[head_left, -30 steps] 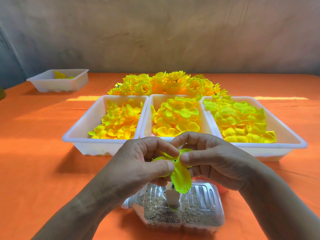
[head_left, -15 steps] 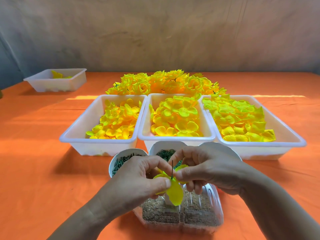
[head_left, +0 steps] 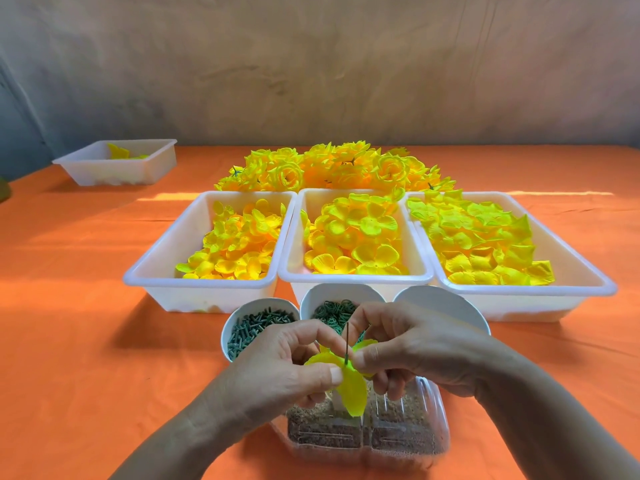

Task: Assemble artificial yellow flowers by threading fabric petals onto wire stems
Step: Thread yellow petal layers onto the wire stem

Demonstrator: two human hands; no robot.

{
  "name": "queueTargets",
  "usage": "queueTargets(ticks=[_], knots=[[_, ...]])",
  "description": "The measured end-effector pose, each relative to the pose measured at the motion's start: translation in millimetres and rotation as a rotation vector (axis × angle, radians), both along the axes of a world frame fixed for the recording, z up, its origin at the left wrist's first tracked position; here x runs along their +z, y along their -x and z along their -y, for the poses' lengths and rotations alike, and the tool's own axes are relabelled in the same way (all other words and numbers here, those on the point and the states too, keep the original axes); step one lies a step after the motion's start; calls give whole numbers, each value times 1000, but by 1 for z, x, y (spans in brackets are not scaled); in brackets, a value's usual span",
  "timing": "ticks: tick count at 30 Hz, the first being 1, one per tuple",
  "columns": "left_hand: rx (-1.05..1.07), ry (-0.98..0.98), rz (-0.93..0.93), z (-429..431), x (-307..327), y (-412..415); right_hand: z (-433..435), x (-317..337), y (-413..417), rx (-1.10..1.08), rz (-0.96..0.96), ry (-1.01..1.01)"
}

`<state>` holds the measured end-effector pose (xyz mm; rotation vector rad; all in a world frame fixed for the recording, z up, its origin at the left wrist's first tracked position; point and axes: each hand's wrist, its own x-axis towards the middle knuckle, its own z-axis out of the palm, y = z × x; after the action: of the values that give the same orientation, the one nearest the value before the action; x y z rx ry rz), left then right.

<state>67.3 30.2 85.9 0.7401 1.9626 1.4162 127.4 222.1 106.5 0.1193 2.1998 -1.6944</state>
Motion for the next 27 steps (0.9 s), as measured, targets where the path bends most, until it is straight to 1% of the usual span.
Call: queueTargets(ticks=[2,7,10,14,17,21,23,27], knots=[[-19,6,-85,3,4,3,0,1,-1,-2,4,-15],[-38,-64,-336,6,14,6,-9,10,-5,-43,-37,-90],[-17,-40,-416,0,9,-1,-16,18,-5,-113,-101,-168],[22,-42,-339,-5,-4,-5,-25,20,1,-163,-187,-321],[39,-81,-286,-4,-10,-3,-31,15,9,-219,-215,-389],[41,-111,-236,-5,-19,-1,-35,5,22,-273,-267,-546],[39,-117,-218,-6,-21,0,-34,2,28,-259,-272,-577],[2,-165,-206,-5,-21,4,-34,-4,33,-220,-266,-551]])
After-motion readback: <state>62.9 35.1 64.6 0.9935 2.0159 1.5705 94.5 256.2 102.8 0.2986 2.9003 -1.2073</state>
